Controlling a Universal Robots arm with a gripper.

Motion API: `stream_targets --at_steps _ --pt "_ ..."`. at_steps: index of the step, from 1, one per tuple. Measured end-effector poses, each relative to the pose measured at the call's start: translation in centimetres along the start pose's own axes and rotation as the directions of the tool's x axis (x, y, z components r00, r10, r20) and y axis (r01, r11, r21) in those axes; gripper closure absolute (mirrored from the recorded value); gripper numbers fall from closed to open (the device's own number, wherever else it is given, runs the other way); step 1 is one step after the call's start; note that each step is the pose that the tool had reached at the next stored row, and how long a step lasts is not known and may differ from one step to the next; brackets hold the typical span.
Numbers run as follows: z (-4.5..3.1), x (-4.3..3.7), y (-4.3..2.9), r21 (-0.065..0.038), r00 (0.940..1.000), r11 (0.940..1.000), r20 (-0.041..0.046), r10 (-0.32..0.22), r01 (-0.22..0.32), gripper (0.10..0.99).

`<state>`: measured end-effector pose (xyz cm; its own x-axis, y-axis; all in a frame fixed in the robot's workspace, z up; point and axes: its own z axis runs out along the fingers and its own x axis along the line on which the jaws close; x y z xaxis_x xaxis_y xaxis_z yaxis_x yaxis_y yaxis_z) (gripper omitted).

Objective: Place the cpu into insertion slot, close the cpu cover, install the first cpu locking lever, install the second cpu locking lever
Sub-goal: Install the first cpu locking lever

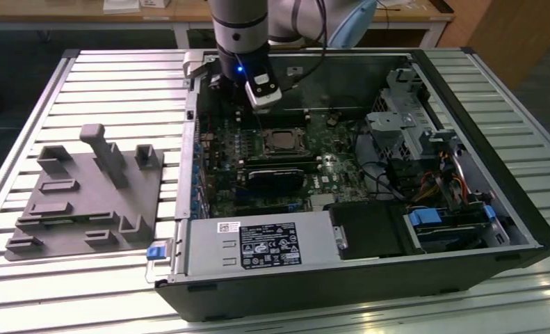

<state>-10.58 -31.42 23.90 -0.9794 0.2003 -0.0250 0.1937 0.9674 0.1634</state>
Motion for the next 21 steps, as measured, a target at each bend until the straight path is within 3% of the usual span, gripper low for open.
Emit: stream_targets --at_steps 7,17,21 --pt "0.06 -0.36 0.07 -0.009 1.0000 1.0000 -0.0018 0.000 0.000 0.980" --pt "0.23 -3.07 0.60 -0.008 1.0000 1.0000 -0.0018 0.000 0.000 0.980" --pt "0.25 -3.35 0.65 -0.008 1.0000 1.0000 -0.0018 0.000 0.000 0.980"
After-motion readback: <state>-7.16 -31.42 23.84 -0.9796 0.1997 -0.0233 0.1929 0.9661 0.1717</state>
